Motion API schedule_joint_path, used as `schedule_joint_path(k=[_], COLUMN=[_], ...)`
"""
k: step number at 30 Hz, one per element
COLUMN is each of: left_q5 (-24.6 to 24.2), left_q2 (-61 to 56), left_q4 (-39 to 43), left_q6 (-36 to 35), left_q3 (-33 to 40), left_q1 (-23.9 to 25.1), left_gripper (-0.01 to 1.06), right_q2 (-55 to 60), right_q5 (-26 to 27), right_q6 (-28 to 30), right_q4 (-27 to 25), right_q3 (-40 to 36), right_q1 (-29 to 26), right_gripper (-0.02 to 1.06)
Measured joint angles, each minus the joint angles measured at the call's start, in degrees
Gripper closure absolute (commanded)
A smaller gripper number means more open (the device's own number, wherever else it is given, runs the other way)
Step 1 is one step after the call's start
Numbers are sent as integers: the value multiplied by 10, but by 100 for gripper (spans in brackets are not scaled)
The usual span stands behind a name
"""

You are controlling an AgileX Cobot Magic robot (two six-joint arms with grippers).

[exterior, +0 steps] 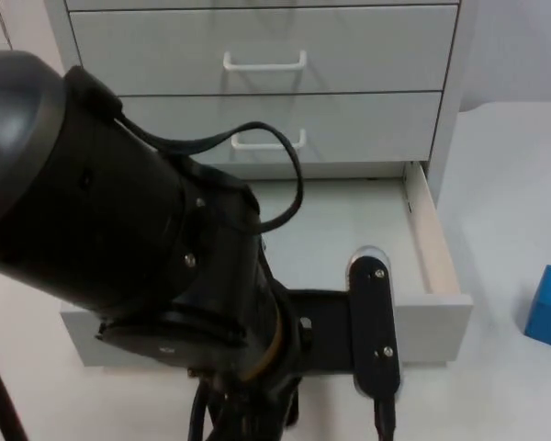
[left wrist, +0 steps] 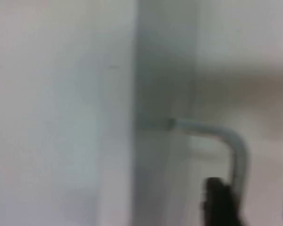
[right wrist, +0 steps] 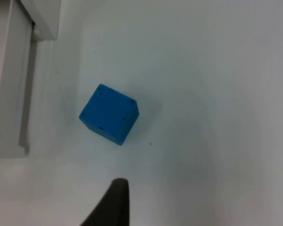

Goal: Open the drawer with the left hand, place the block into the drawer with the right hand, then close the drawer with the left hand.

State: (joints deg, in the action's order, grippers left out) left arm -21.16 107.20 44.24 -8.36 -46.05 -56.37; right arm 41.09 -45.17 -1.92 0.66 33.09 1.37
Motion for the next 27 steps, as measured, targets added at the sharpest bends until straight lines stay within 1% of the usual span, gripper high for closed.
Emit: schedule_joint_path(k=[1, 2, 4, 5, 12, 17, 20, 22, 26, 27], left_q5=[0, 5, 14, 14, 15, -7, -34, -39, -68, -68], left_q2=[0, 0, 0, 0, -1, -33, -97, -119, -205, -205], left_q4=[0, -8, -18, -18, -25, -35, -57, -67, -116, -116], left_q6=[0, -1, -1, -1, -1, -1, -1, -1, 8, 8], left_q3=[0, 3, 3, 3, 4, 4, 4, 4, 4, 4], left_q1=[0, -1, -5, -5, -6, -6, -6, -6, -6, -6], left_gripper=[48, 48, 40, 39, 38, 38, 38, 38, 38, 38], right_q2=[0, 0, 0, 0, 0, 0, 0, 0, 0, 0], right_q5=[0, 0, 0, 0, 0, 0, 0, 0, 0, 0], right_q6=[0, 0, 0, 0, 0, 0, -2, -2, -2, -2], right_q4=[0, 0, 0, 0, 0, 0, 0, 0, 0, 0], right_q3=[0, 0, 0, 0, 0, 0, 0, 0, 0, 0], right_q1=[0, 0, 0, 0, 0, 0, 0, 0, 0, 0], right_gripper=[-1, -1, -1, -1, -1, -1, -1, -1, -1, -1])
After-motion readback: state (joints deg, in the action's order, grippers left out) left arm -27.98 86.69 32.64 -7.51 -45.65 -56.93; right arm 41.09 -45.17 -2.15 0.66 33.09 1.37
